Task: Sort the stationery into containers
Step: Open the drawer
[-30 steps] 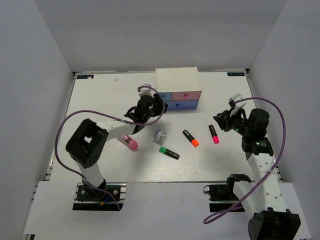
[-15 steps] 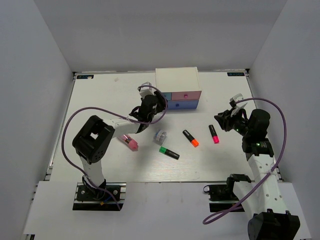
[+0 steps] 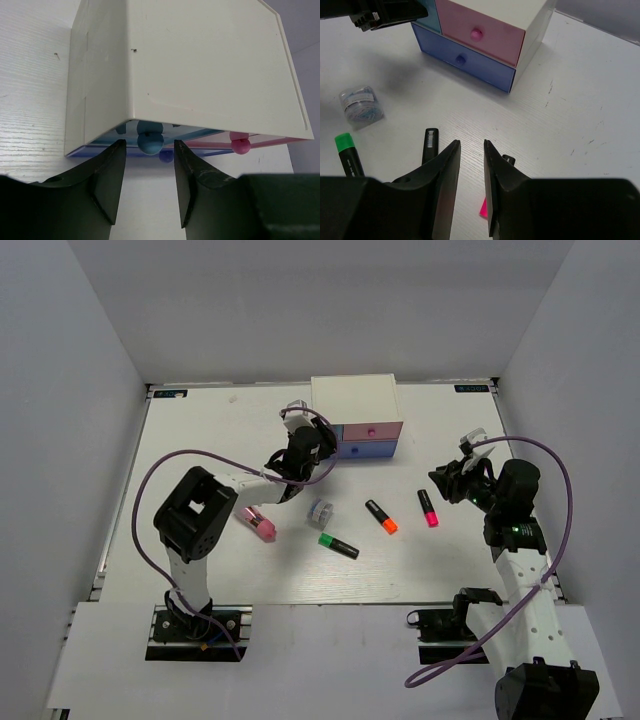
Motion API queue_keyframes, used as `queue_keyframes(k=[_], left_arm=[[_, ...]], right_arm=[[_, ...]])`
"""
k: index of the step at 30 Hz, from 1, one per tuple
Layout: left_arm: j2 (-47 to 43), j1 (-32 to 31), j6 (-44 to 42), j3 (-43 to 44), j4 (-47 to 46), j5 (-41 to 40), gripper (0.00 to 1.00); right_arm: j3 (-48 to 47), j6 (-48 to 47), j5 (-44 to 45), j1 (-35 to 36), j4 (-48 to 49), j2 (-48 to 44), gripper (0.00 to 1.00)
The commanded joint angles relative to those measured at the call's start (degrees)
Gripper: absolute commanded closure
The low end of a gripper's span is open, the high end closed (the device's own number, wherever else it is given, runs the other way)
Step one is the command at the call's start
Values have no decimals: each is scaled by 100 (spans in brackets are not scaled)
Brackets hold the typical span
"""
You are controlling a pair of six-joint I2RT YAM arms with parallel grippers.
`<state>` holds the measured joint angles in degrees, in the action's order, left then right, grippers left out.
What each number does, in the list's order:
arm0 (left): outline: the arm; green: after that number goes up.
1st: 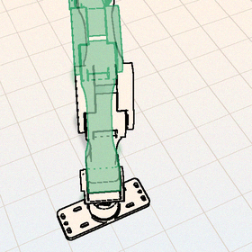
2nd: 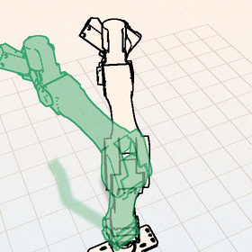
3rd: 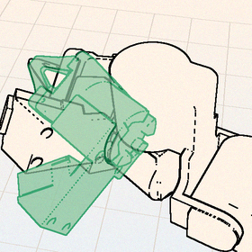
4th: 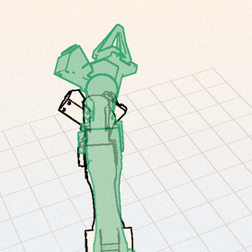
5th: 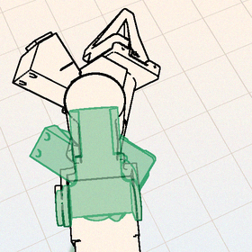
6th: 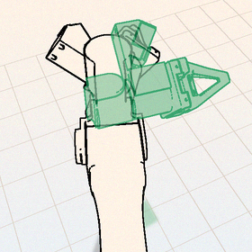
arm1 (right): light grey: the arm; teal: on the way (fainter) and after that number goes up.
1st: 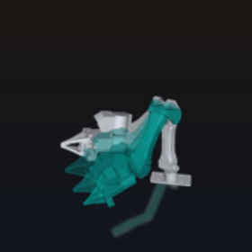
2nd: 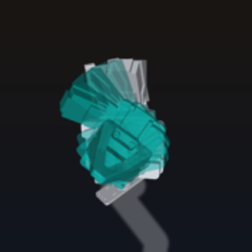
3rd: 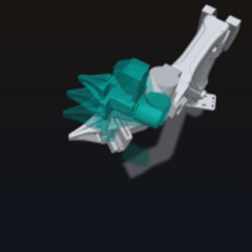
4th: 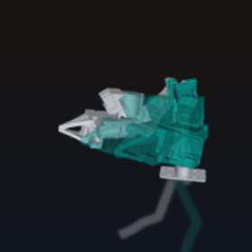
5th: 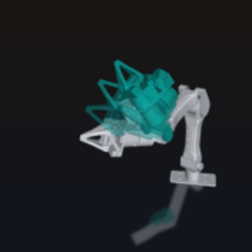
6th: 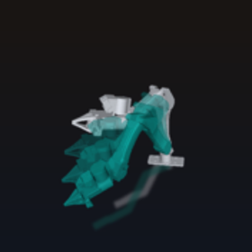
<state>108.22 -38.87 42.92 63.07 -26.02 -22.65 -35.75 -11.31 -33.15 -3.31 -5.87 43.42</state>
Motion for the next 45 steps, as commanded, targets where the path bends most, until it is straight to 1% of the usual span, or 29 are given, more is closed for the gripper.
queue_keyframes(k=[1, 3, 5, 6, 9, 10, 14, 16, 17, 22, 26, 32, 38, 41, 42, 43, 44, 45], left_arm=[[-21, -59, -90, 232, -114, -152, 47], [32, -59, -90, 232, -175, -204, 47], [32, -59, -90, 232, -237, -257, 52], [32, -59, -90, 232, -289, -257, 52], [32, -59, -90, 232, -290, -257, 60], [32, -59, -90, 232, -290, -257, 66], [32, -59, -90, 101, -342, -257, 77], [-29, -112, -90, -5, -404, -195, 79], [-82, -112, -90, -92, -482, -117, 82], [-249, -217, -143, -391, -483, 85, 83], [-539, -331, -205, -857, -535, 305, 85], [-1119, -515, -257, -1621, -694, 306, 85], [-1496, -657, -310, -1947, -694, 419, 85], [-1550, -727, -310, -1947, -580, 472, 85], [-1550, -779, -371, -1947, -519, 473, 84], [-1550, -780, -372, -1947, -518, 473, 80], [-1550, -780, -372, -1947, -518, 473, 75], [-1550, -780, -372, -1947, -518, 473, 68]], right_arm=[[6, 24, 1, -29, 182, -105, 68], [15, 24, -8, -38, 182, -88, 68], [15, 24, -8, -38, 174, -97, 68], [15, 15, -8, -47, 191, -114, 68], [24, 24, -8, -47, 183, -106, 68], [33, 24, -8, -55, 191, -97, 68], [24, 15, -16, -64, 191, -106, 68], [24, 32, -16, -56, 200, -106, 68], [33, 32, -16, -64, 191, -106, 68], [15, 50, -17, -91, 165, -123, 68], [24, 41, -52, -126, 130, -167, 67], [6, 59, -139, -152, 86, -193, 67], [6, 32, -175, -179, 68, -167, 67], [6, 24, -183, -196, 60, -132, 67], [-2, 15, -192, -179, 68, -115, 66], [6, 6, -192, -187, 77, -114, 66], [-2, -20, -201, -187, 68, -114, 66], [6, -38, -210, -187, 34, -132, 64]])
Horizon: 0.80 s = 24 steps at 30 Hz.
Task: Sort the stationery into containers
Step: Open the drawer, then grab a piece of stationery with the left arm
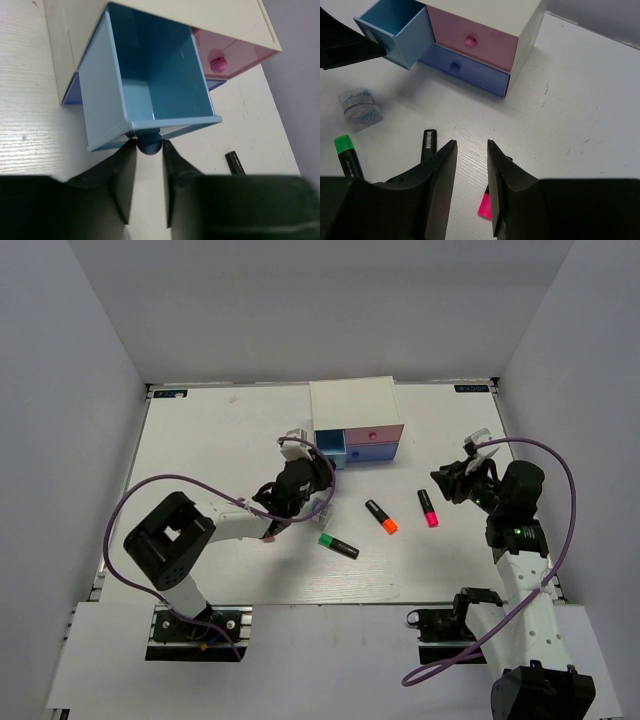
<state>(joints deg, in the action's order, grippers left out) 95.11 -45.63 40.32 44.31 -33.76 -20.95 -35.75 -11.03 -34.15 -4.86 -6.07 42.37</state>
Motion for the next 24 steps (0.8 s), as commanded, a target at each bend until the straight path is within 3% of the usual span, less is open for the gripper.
queue_keyframes(k=[1, 3, 4, 8, 12, 14, 16, 17, 19, 20, 21, 23, 24], left_arm=[[-291, -104, -112, -72, 256, 302, 60], [-370, -104, -112, -72, 256, 355, 52], [-423, -104, -112, -124, 256, 355, 41], [-800, -104, -172, -177, 440, 355, 25], [-1397, -104, -173, -239, 747, 355, 23], [-1845, -104, -235, -292, 1088, 355, 23], [-2162, -104, -549, -292, 1467, 538, 26], [-2442, -104, -734, -170, 1912, 592, 29], [-2620, -104, -1530, 163, 2511, 688, 45], [-2620, -104, -1788, 322, 3289, 689, 55], [-2620, -104, -2051, 471, 3636, 689, 67], [-2542, -104, -2517, 771, 4182, 829, 67], [-2472, -104, -2624, 772, 4454, 934, 67]], right_arm=[[6, -92, -118, -32, 53, -1, 62], [6, -197, -241, -32, 0, -18, 59], [6, -242, -328, -32, -35, -18, 56], [-29, -593, -803, -23, -219, -71, 40], [-134, -1477, -1661, 3, -596, -80, 24], [-161, -1822, -2032, -6, -904, -124, 23], [-161, -2778, -2322, 12, -1098, -167, 23], [-152, -2965, -2463, 20, -1281, -185, 31], [-73, -3616, -2622, 29, -1406, -220, 44], [-64, -3678, -2640, 38, -1406, -246, 69], [-55, -3661, -2649, 29, -1389, -229, 82], [-64, -3478, -2737, 64, -1249, -220, 97], [-38, -3389, -2772, 56, -1100, -203, 96]])
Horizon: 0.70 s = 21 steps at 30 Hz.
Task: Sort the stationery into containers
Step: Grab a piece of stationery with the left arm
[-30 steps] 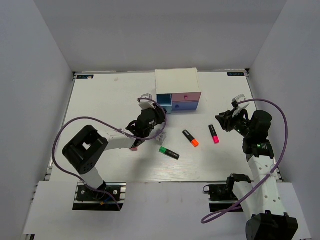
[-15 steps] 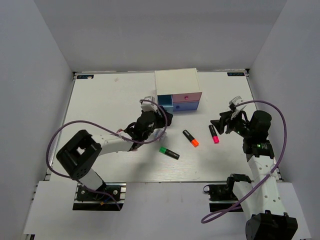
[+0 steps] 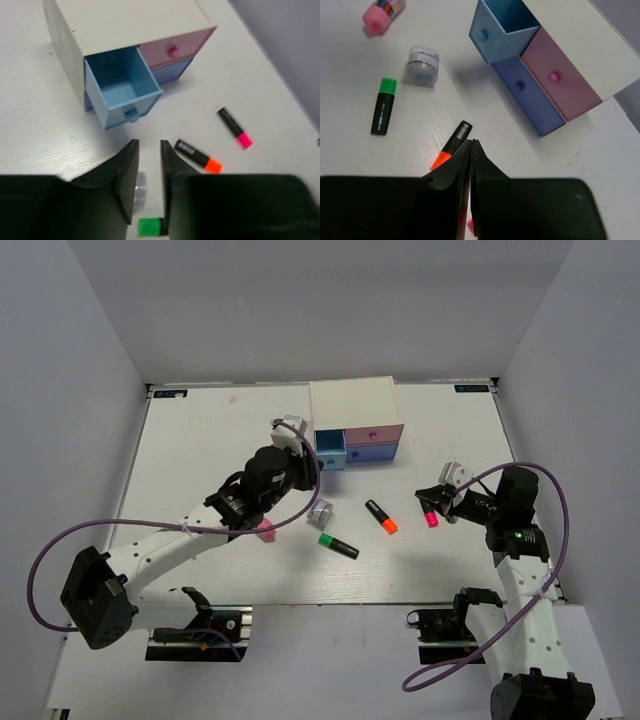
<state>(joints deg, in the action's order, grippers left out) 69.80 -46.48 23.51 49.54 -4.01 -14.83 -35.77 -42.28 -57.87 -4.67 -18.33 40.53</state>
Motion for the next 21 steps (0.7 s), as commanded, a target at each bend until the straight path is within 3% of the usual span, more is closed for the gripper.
queue_keyframes(k=[1, 2, 3, 4, 6, 8, 21], left_arm=[[312, -19, -1023, 432, 1630, 558, 59], [489, -19, -1128, 521, 1762, 665, 49], [691, -19, -1129, 626, 2033, 883, 38], [910, -71, -1129, 853, 2192, 885, 25], [1421, -133, -1260, 987, 2369, 824, 16], [1615, -291, -1313, 988, 2370, 684, 5], [2353, -889, -1156, 864, 2141, -678, 2]], right_arm=[[-18, -63, -462, 53, 197, -10, 90], [17, 96, -480, 62, 276, -2, 79], [35, 141, -463, 88, 416, -2, 58], [44, 176, -436, 89, 418, -2, 52], [52, 194, -226, 89, 392, -54, 43], [96, 177, -59, 89, 348, -185, 42], [325, 291, -5, 62, 418, -327, 40]])
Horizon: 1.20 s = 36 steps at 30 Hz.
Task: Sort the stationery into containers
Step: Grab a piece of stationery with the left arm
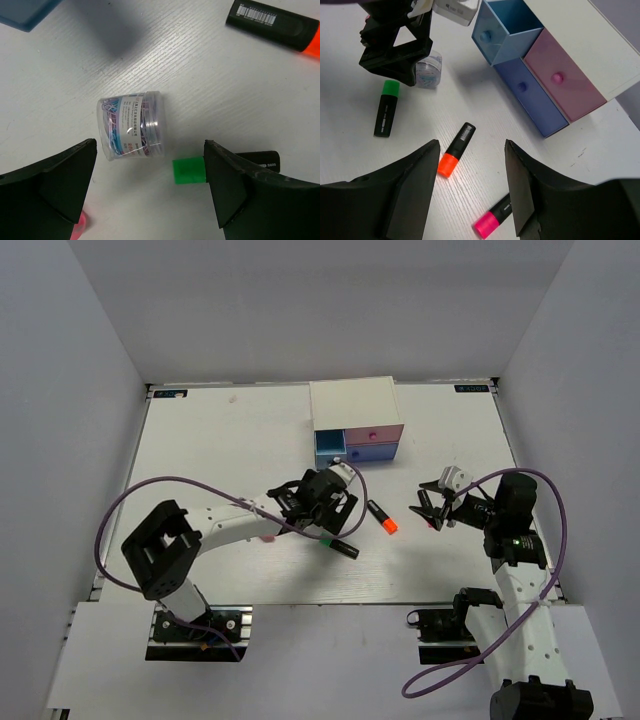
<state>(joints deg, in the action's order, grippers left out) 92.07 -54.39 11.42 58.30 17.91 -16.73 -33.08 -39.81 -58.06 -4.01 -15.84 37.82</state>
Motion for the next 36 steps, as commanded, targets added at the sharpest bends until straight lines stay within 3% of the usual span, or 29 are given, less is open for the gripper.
queue_keyframes(k=[1, 10, 17, 26, 31, 33, 36], left_arm=[[179, -98, 53, -12, -51, -559, 2], [470, -212, 282, 111, -68, -1210, 2], [417, -212, 282, -64, -244, -1026, 16], [233, -212, 282, -170, -429, -920, 44], [-372, -212, 405, -222, -236, -411, 79], [-968, -274, 405, -337, -236, 72, 85], [-1506, -274, 151, -337, -236, 714, 85]], right_arm=[[73, 35, 32, -3, 168, -64, 39], [144, 26, 23, -12, 133, -187, 39], [144, 17, 14, -12, 116, -214, 39], [144, 17, 14, -12, 72, -293, 39], [135, -18, 23, -12, -16, -381, 39], [144, -27, 6, -12, -42, -451, 39], [179, 8, -56, -21, 27, -469, 39]])
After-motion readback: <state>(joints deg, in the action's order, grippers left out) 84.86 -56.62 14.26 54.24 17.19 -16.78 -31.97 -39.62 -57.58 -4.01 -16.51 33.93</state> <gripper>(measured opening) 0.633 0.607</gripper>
